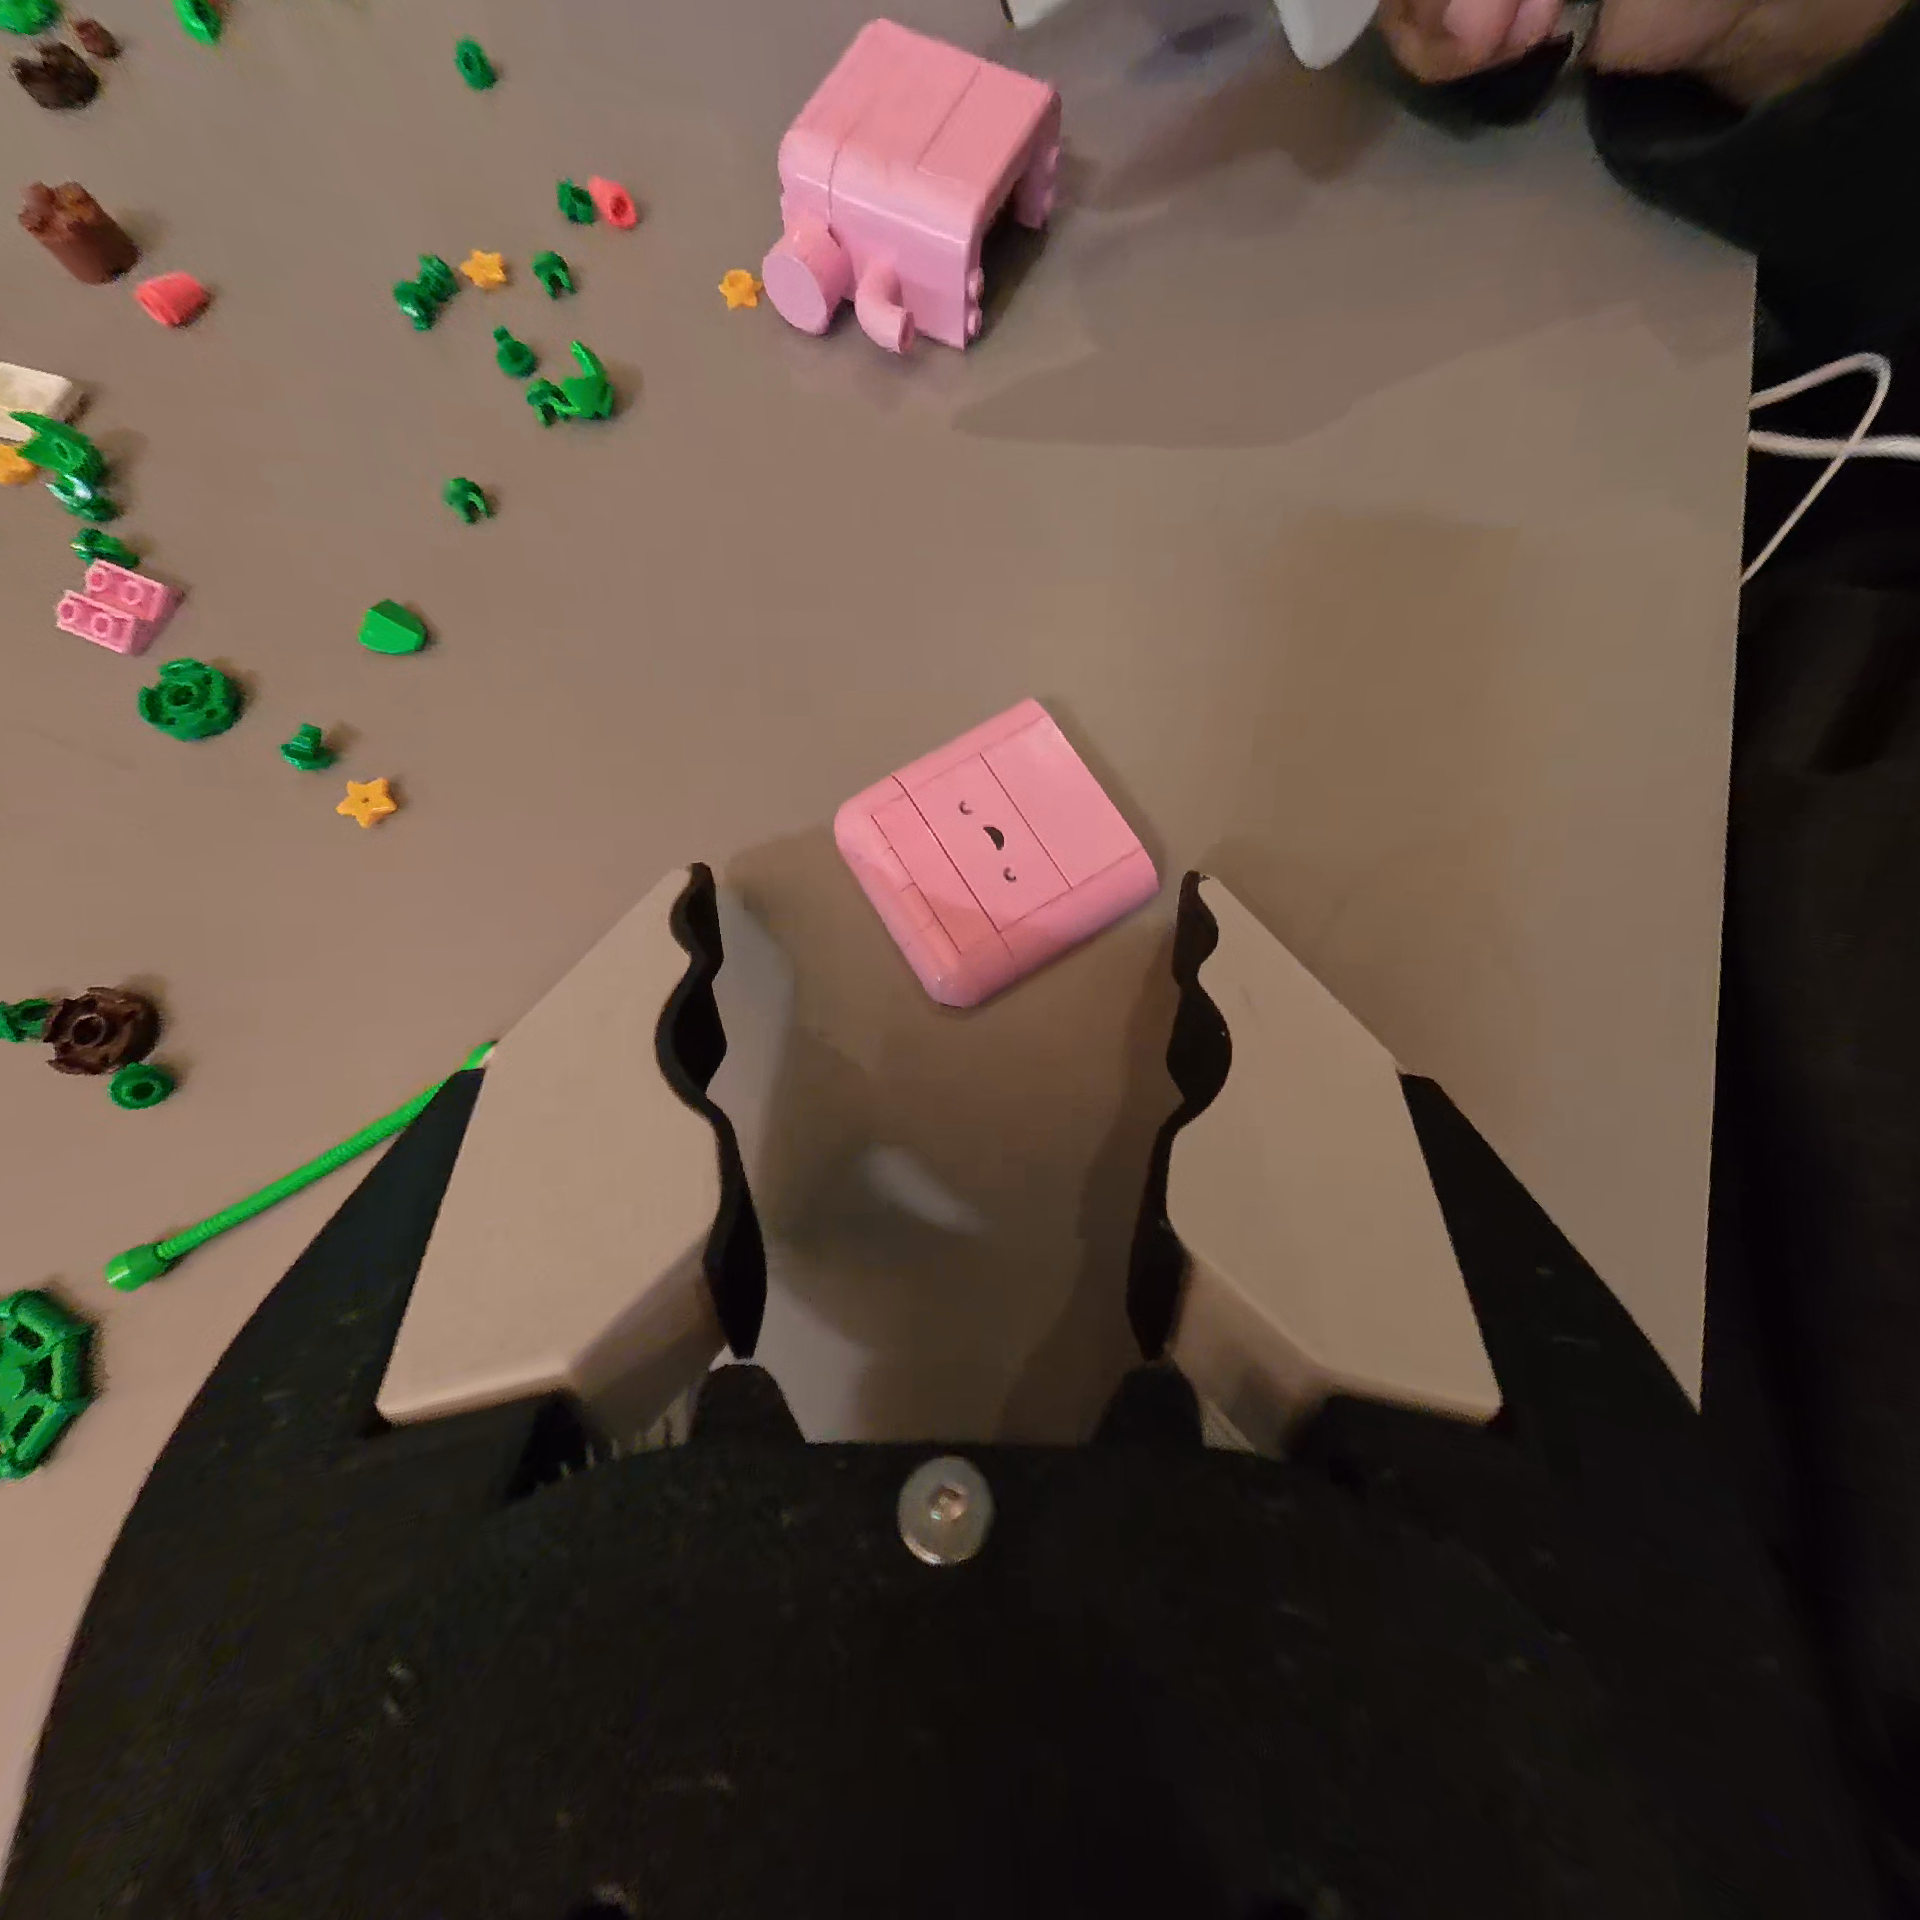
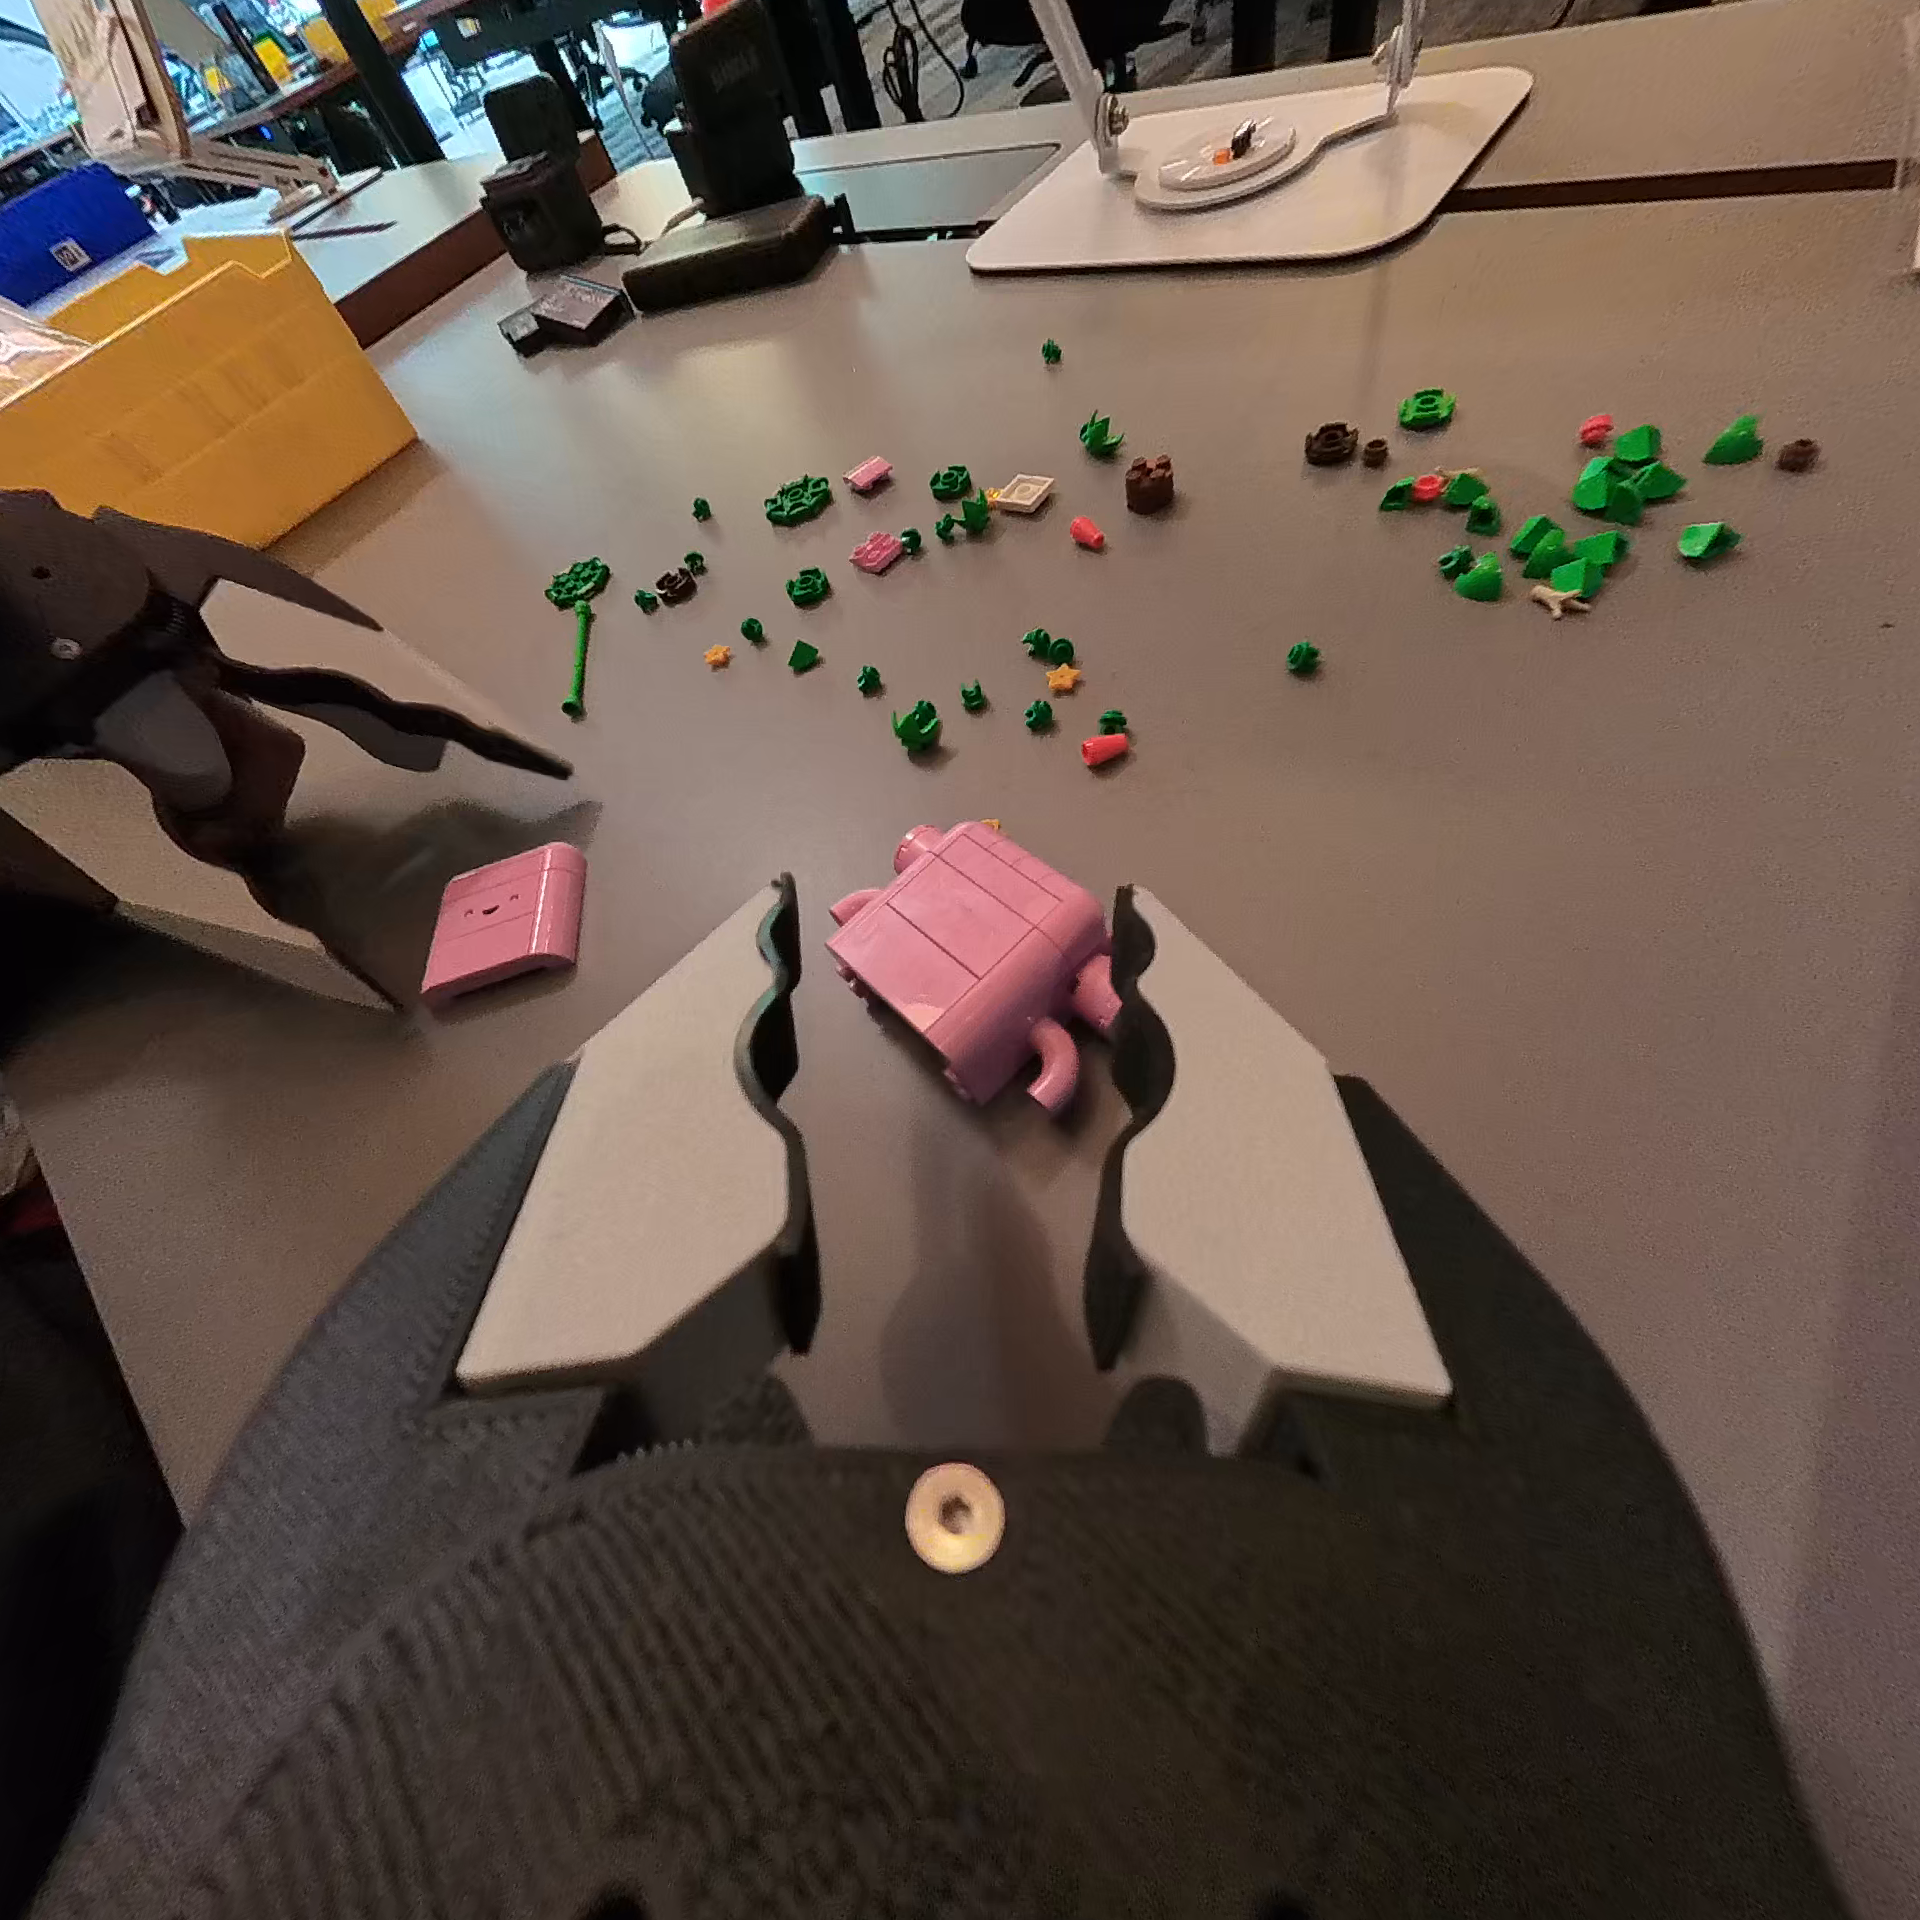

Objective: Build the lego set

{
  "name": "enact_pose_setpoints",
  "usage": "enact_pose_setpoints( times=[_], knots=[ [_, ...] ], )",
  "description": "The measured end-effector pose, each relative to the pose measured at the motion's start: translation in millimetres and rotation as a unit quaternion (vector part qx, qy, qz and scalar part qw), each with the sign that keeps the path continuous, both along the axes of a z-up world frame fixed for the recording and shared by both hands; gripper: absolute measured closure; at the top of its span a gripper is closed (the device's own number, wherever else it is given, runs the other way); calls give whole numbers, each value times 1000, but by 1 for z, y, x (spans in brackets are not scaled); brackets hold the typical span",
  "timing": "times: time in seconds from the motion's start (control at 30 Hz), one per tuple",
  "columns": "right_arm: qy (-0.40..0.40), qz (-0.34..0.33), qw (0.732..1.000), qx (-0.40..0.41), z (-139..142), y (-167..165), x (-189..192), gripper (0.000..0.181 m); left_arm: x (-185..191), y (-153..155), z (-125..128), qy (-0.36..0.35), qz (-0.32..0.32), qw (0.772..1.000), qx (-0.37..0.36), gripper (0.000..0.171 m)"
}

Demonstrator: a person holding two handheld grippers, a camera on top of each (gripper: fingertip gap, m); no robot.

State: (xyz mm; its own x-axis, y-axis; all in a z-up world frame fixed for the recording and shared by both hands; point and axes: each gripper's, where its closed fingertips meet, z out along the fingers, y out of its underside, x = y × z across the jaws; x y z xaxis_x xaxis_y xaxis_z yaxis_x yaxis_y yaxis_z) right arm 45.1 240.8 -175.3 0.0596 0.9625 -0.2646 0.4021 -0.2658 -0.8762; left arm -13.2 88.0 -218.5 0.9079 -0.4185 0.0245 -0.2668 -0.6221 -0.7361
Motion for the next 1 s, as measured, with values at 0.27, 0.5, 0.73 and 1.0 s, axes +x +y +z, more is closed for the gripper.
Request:
enact_pose_setpoints(
  times=[0.27, 0.5, 0.73, 1.0],
  knots=[
    [52, -22, 983, 177, 48, 11, -37, 82, -45, 34, 65, -25, 86, 985, 146, 87],
    [221, -24, 898, 380, 187, 30, -138, 99, -137, 105, 171, -18, 199, 947, 250, 83],
    [176, -77, 916, 351, 195, 144, -279, 98, -237, 206, 224, 55, 320, 904, 277, 71],
    [181, -59, 945, 267, 162, 191, -322, 154, -268, 282, 207, 42, 351, 900, 254, 81]
  ],
)
